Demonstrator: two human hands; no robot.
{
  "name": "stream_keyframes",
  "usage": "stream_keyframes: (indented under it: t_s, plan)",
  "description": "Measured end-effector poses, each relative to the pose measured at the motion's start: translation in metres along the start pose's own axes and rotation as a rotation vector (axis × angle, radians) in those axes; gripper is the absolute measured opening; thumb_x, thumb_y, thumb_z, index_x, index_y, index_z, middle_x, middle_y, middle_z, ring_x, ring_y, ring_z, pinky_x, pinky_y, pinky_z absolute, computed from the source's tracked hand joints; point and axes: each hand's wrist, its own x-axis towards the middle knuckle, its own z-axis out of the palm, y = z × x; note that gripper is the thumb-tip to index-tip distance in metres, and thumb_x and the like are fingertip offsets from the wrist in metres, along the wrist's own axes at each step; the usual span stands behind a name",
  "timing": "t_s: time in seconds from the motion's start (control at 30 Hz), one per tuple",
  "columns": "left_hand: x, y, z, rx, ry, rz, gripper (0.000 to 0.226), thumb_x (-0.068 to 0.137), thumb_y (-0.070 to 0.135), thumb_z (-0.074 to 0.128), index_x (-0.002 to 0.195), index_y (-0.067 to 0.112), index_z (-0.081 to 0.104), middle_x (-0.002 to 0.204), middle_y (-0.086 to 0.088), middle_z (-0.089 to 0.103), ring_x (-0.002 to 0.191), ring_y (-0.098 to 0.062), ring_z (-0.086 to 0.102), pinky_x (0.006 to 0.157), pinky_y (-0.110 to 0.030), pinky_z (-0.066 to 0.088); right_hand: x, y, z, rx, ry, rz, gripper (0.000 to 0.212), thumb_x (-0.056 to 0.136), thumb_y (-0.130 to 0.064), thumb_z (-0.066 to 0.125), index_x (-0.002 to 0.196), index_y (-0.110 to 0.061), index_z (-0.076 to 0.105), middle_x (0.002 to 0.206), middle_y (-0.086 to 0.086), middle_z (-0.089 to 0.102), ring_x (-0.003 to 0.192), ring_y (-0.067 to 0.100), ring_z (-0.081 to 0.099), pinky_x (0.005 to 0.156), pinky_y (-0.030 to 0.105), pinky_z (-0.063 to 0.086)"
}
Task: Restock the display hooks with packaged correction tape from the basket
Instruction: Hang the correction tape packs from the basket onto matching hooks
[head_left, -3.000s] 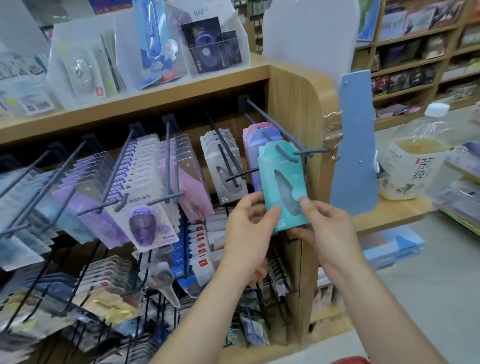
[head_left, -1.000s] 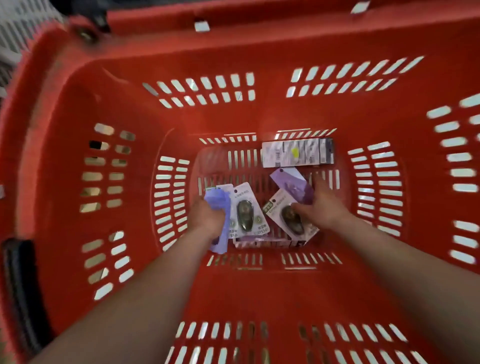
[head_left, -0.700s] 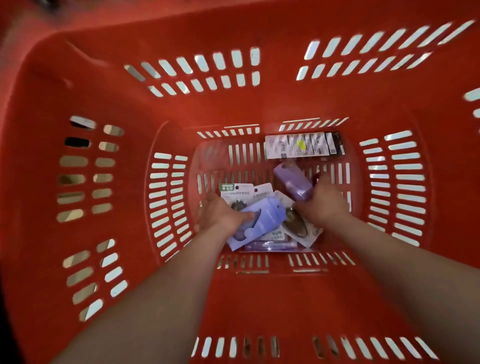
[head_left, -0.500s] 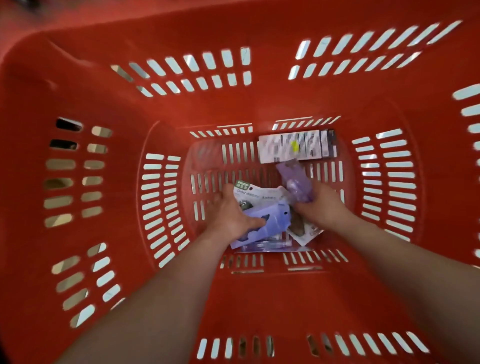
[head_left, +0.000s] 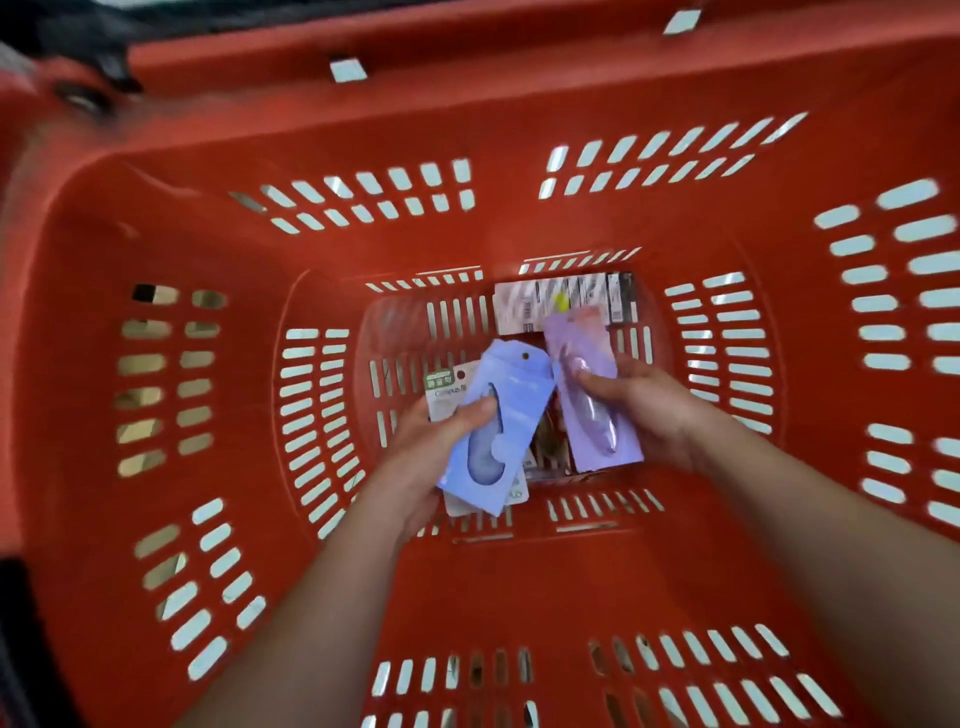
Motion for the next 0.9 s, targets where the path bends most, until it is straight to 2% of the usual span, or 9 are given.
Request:
stream_keyframes:
  t_s: [0.13,0.2,0.27,0.37,0.47,0.57,0.67,0.77,0.9]
  plan:
    - [-0.022,0.011,0.036,-0.206,0.040,-0.043,0.034,0.090,0.038,0.062,0.113,0.014,0.068,0.104,-0.013,0.075,0.085,-0.026,0.073,0.074,-0.039,0.059,-0.027,-0.017,0.018,-0.006,-0.042,-0.131,0.058,0.077,-0.027,0.075,0.130,-0.040,0.053,0.122,0.000,0.070,0.111,0.025,0.067,0.100,0.046,0.050]
    - [-0.035,0.017,0.053,-0.287,0.069,-0.027,0.034,0.094,0.036,0.057,0.117,0.012,0.066,0.106,-0.014,0.074,0.087,-0.026,0.073,0.075,-0.039,0.059,-0.043,-0.023,0.026,0.082,-0.066,-0.167,0.051,0.081,-0.031,0.068,0.129,-0.043,0.056,0.125,-0.001,0.069,0.114,0.026,0.066,0.102,0.047,0.049]
    - [-0.052,0.023,0.061,-0.346,0.084,-0.014,0.037,0.095,0.035,0.057,0.122,0.010,0.064,0.111,-0.016,0.073,0.095,-0.031,0.072,0.080,-0.043,0.058,-0.067,-0.034,0.032,0.035,-0.057,-0.193,0.062,0.075,-0.059,0.075,0.131,-0.046,0.053,0.129,-0.008,0.066,0.115,0.019,0.066,0.100,0.045,0.051]
    - [-0.091,0.040,0.065,-0.368,0.100,0.096,0.042,0.089,0.025,0.064,0.129,0.014,0.056,0.117,-0.012,0.071,0.103,-0.031,0.070,0.084,-0.045,0.059,-0.119,-0.057,0.045,-0.152,-0.055,-0.340,0.062,0.080,-0.048,0.075,0.132,-0.051,0.042,0.115,-0.031,0.065,0.101,-0.006,0.067,0.076,0.021,0.057]
    - [-0.144,0.069,0.067,-0.323,0.164,0.303,0.051,0.092,0.005,0.062,0.135,0.028,0.048,0.109,0.015,0.073,0.102,-0.010,0.070,0.082,-0.031,0.058,-0.175,-0.075,0.050,-0.264,0.035,-0.467,0.089,0.075,-0.045,0.075,0.145,-0.052,0.021,0.136,-0.045,0.038,0.126,-0.023,0.039,0.100,0.008,0.038]
    - [-0.203,0.100,0.064,-0.279,0.235,0.419,0.053,0.094,0.005,0.061,0.138,0.031,0.049,0.124,0.010,0.068,0.116,-0.016,0.065,0.100,-0.043,0.051,-0.238,-0.105,0.057,-0.347,0.112,-0.584,0.054,0.089,-0.018,0.071,0.128,-0.050,0.051,0.128,-0.042,0.053,0.119,-0.023,0.045,0.095,0.002,0.034]
    - [-0.273,0.136,0.066,-0.253,0.317,0.490,0.036,0.096,0.005,0.056,0.125,0.025,0.063,0.115,0.002,0.072,0.107,-0.021,0.066,0.095,-0.040,0.051,-0.303,-0.135,0.061,-0.362,0.205,-0.634,0.038,0.093,0.001,0.061,0.088,-0.035,0.072,0.094,-0.028,0.070,0.081,-0.015,0.060,0.070,0.001,0.039]
    - [-0.353,0.175,0.080,-0.299,0.345,0.523,0.025,0.096,0.007,0.055,0.110,0.023,0.068,0.100,0.007,0.074,0.095,-0.013,0.068,0.089,-0.037,0.049,-0.381,-0.174,0.074,-0.316,0.137,-0.668,0.031,0.095,-0.012,0.062,0.081,-0.037,0.077,0.104,-0.008,0.071,0.089,-0.010,0.061,0.075,0.004,0.041]
    - [-0.458,0.213,0.109,-0.370,0.324,0.575,0.021,0.092,0.018,0.061,0.098,0.033,0.074,0.104,-0.003,0.075,0.104,-0.032,0.069,0.094,-0.056,0.051,-0.493,-0.225,0.102,-0.431,-0.139,-0.693,0.004,0.084,-0.035,0.071,0.086,-0.035,0.074,0.083,-0.026,0.071,0.080,-0.017,0.061,0.070,0.003,0.043]
